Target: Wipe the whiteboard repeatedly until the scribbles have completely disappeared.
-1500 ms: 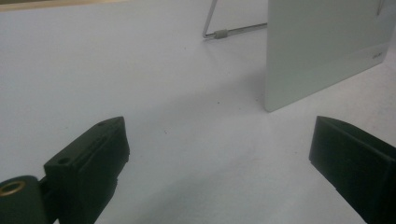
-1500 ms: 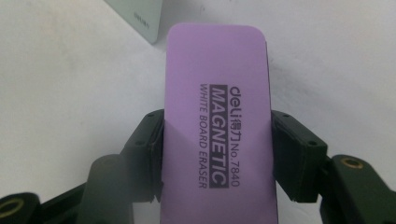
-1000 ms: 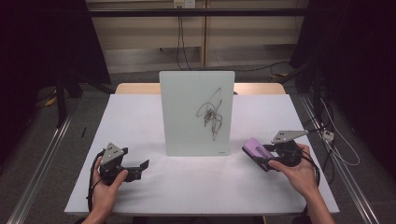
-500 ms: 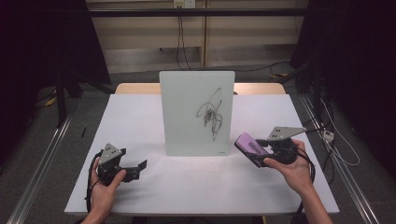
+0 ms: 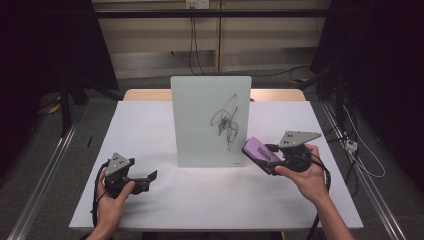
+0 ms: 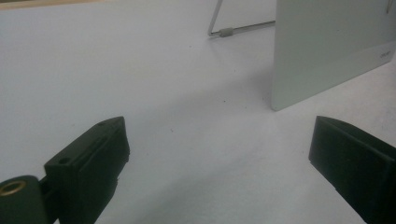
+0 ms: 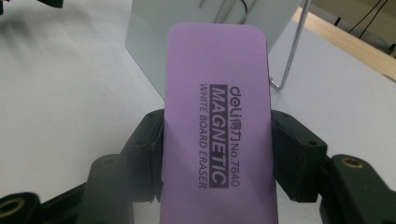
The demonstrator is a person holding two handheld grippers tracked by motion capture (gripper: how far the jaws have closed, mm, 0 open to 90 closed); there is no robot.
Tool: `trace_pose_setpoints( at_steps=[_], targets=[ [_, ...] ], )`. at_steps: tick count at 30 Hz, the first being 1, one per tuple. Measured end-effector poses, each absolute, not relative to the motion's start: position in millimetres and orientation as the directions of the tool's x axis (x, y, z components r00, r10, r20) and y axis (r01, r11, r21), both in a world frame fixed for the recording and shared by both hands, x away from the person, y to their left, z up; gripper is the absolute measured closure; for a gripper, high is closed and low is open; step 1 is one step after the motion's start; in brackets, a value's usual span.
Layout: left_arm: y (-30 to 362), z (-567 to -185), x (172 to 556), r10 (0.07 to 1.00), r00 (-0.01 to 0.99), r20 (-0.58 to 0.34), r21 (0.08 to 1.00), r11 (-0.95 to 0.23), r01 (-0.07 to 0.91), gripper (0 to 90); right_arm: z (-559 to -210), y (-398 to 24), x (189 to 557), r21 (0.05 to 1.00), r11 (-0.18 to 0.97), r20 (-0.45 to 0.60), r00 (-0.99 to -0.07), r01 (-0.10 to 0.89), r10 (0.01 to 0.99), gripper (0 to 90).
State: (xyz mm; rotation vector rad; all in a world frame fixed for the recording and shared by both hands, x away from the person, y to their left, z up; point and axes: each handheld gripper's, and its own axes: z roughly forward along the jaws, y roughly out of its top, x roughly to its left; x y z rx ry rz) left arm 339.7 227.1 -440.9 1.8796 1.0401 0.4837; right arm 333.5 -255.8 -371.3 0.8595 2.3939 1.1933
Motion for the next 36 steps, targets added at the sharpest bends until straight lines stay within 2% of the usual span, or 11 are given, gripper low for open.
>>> trace_pose_setpoints(
  at_steps=[19, 30, 36],
  targets=[
    [227, -439, 338, 0.813, 0.576, -0.081, 0.859, -0.236, 0.453, 4.8, -323, -226, 352, 0.851, 0.479, -0.153, -0.771, 0.216, 0.618, 40.7],
    [228, -439, 338, 0.813, 0.576, -0.084, 0.859, -0.234, 0.455, 4.8, -301, -212, 376, 0.864, 0.473, -0.194, -0.756, 0.170, 0.625, 40.7],
    [228, -439, 338, 0.814, 0.575, -0.084, 0.858, -0.234, 0.458, 4.8, -288, -206, 383, 0.893, 0.438, -0.218, -0.748, 0.108, 0.627, 40.7]
  ],
)
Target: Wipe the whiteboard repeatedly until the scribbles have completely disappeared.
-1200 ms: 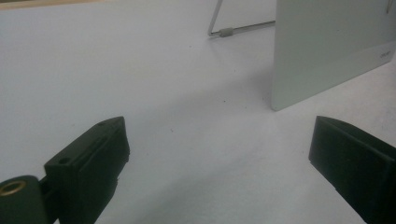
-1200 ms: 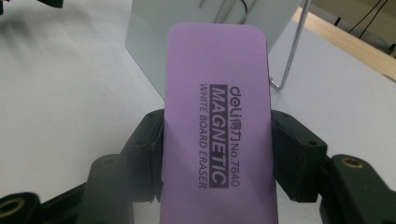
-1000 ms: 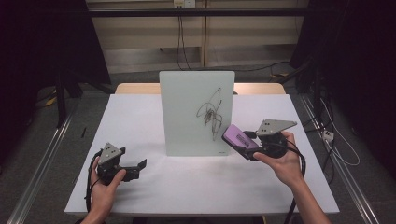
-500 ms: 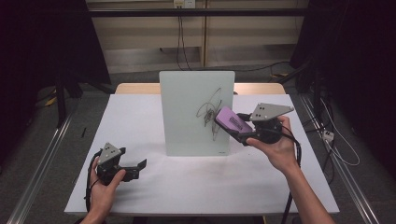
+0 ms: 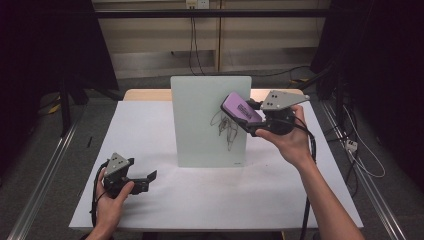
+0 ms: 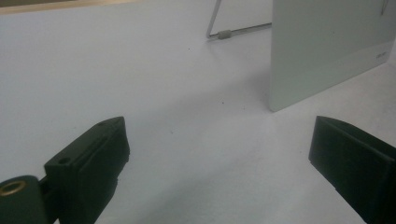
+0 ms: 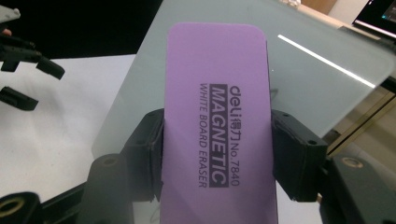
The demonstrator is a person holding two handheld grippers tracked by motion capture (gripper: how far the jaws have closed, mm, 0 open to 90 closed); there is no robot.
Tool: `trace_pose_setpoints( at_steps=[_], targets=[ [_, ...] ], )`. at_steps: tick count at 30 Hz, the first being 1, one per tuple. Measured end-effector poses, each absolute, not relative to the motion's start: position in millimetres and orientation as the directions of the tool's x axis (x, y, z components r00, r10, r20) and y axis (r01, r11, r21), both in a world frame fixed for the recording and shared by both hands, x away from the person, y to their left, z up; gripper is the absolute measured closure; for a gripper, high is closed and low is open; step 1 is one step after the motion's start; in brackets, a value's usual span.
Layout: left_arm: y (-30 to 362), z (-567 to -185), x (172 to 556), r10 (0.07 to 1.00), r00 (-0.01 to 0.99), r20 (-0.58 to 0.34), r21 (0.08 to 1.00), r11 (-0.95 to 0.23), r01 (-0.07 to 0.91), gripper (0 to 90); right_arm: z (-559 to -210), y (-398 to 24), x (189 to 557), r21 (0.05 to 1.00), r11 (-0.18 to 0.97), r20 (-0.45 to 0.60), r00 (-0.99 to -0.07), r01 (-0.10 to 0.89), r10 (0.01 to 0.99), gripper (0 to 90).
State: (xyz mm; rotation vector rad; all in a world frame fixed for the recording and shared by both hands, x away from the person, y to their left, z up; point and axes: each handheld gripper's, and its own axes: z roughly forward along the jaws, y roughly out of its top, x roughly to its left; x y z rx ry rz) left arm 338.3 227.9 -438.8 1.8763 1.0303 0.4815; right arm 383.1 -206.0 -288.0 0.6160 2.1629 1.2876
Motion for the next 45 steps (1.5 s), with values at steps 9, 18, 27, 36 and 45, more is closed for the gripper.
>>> trace_pose_setpoints(
  at_steps=[9, 18, 27, 36, 45],
  targets=[
    [228, -439, 339, 0.813, 0.577, -0.082, 0.855, -0.240, 0.459, 4.8, -282, -201, 400, 0.876, 0.469, -0.233, -0.755, 0.111, 0.612, 40.7],
    [228, -439, 338, 0.810, 0.581, -0.081, 0.855, -0.243, 0.458, 4.8, -272, -196, 410, 0.868, 0.488, -0.267, -0.744, 0.089, 0.612, 40.7],
    [228, -439, 338, 0.811, 0.580, -0.080, 0.856, -0.243, 0.457, 4.9, -268, -197, 418, 0.851, 0.518, -0.296, -0.736, 0.087, 0.609, 40.8],
    [229, -440, 338, 0.811, 0.579, -0.080, 0.855, -0.243, 0.459, 4.9, -269, -194, 418, 0.828, 0.554, -0.330, -0.725, 0.086, 0.605, 40.9],
    [229, -440, 338, 0.812, 0.578, -0.080, 0.854, -0.244, 0.460, 4.9, -273, -189, 416, 0.810, 0.576, -0.333, -0.722, 0.111, 0.606, 41.1]
  ],
)
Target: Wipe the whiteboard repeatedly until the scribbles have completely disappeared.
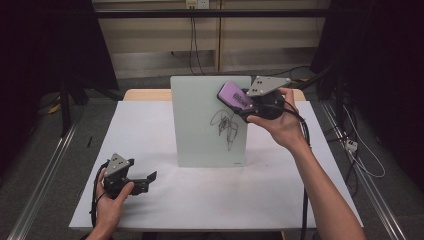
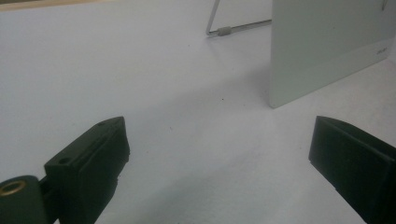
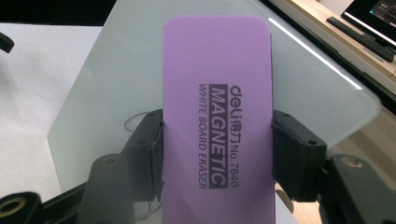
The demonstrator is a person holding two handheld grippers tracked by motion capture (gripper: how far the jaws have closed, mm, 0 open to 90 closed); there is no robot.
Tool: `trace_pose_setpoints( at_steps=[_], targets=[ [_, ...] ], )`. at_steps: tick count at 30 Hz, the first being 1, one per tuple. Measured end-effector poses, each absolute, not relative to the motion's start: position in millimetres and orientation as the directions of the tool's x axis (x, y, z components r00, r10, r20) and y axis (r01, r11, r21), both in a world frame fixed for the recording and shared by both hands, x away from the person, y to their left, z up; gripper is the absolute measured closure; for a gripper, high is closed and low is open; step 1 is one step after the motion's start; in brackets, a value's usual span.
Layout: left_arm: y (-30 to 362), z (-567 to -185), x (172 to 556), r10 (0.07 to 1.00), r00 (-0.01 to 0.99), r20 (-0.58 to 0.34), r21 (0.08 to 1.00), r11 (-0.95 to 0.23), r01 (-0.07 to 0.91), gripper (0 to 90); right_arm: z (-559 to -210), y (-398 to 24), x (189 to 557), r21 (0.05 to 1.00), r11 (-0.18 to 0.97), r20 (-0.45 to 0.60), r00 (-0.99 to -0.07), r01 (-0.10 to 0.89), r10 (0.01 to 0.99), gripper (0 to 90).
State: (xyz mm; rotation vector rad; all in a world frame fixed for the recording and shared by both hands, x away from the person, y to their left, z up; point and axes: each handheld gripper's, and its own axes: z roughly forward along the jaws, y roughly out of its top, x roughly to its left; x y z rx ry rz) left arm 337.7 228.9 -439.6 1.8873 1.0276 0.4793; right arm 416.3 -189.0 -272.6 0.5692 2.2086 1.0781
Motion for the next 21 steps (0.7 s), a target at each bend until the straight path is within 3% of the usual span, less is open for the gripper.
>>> trace_pose_setpoints(
  at_steps=[21],
  targets=[
    [230, -440, 338, 0.823, 0.564, -0.075, 0.852, -0.241, 0.466, 4.8, -305, -179, 406, 0.786, 0.603, -0.310, -0.758, 0.135, 0.575, 41.2]
  ],
)
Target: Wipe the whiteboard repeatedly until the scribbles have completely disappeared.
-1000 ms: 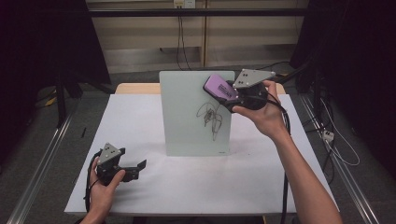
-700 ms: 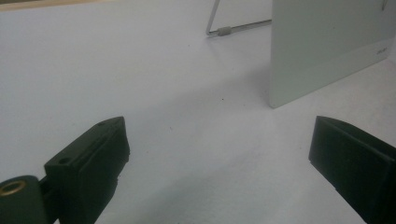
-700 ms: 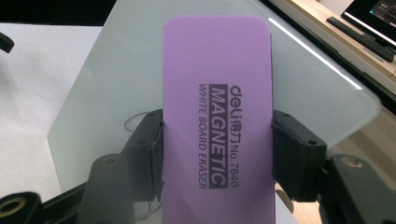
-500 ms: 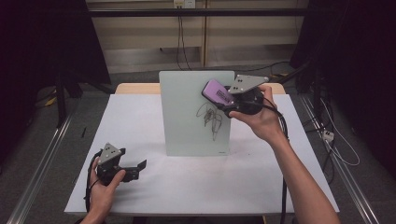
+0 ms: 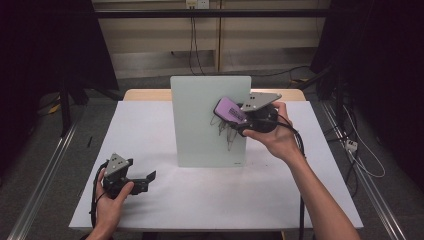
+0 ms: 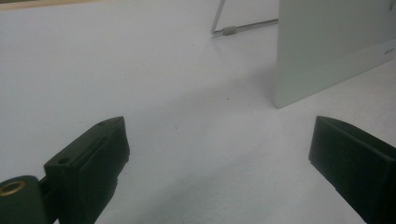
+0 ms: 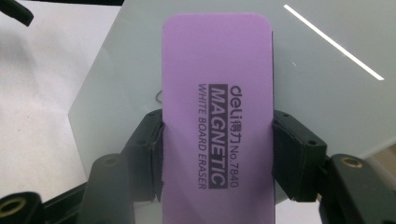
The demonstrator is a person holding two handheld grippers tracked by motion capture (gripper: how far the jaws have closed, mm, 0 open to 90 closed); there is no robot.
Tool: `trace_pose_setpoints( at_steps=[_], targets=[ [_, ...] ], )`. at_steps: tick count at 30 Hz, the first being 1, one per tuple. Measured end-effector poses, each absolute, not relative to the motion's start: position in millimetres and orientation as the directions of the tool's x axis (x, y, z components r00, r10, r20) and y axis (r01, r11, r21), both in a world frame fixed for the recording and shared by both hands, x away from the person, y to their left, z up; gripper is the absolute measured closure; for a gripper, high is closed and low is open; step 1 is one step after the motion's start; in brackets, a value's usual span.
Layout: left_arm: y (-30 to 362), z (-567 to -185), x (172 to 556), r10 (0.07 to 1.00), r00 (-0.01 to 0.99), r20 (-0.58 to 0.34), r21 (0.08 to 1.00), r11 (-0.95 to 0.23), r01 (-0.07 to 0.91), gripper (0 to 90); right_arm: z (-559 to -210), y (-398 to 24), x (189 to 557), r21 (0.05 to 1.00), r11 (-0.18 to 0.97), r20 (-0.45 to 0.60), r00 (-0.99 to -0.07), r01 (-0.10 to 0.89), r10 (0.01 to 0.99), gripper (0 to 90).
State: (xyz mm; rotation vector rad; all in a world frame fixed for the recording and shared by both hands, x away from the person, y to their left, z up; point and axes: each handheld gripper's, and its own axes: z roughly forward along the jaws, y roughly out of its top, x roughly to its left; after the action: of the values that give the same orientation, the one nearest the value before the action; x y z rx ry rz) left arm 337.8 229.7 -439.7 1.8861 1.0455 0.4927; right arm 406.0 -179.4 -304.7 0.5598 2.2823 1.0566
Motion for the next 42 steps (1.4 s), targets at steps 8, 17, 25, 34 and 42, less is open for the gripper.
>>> trace_pose_setpoints(
  at_steps=[8, 17, 25, 34, 42],
  targets=[
    [228, -440, 338, 0.820, 0.567, -0.079, 0.853, -0.239, 0.464, 4.8, -316, -174, 402, 0.774, 0.615, -0.292, -0.777, 0.150, 0.557, 41.2],
    [228, -440, 338, 0.818, 0.570, -0.077, 0.851, -0.244, 0.465, 4.8, -322, -172, 401, 0.764, 0.627, -0.287, -0.791, 0.152, 0.541, 41.1],
    [229, -440, 338, 0.819, 0.569, -0.079, 0.852, -0.241, 0.465, 4.8, -312, -176, 403, 0.792, 0.593, -0.289, -0.764, 0.147, 0.577, 41.1],
    [229, -440, 338, 0.818, 0.570, -0.079, 0.851, -0.242, 0.465, 4.8, -285, -191, 410, 0.818, 0.558, -0.312, -0.710, 0.137, 0.631, 41.1],
    [229, -440, 338, 0.816, 0.573, -0.079, 0.851, -0.244, 0.464, 4.8, -274, -190, 412, 0.820, 0.559, -0.340, -0.684, 0.120, 0.646, 41.1]
  ],
)
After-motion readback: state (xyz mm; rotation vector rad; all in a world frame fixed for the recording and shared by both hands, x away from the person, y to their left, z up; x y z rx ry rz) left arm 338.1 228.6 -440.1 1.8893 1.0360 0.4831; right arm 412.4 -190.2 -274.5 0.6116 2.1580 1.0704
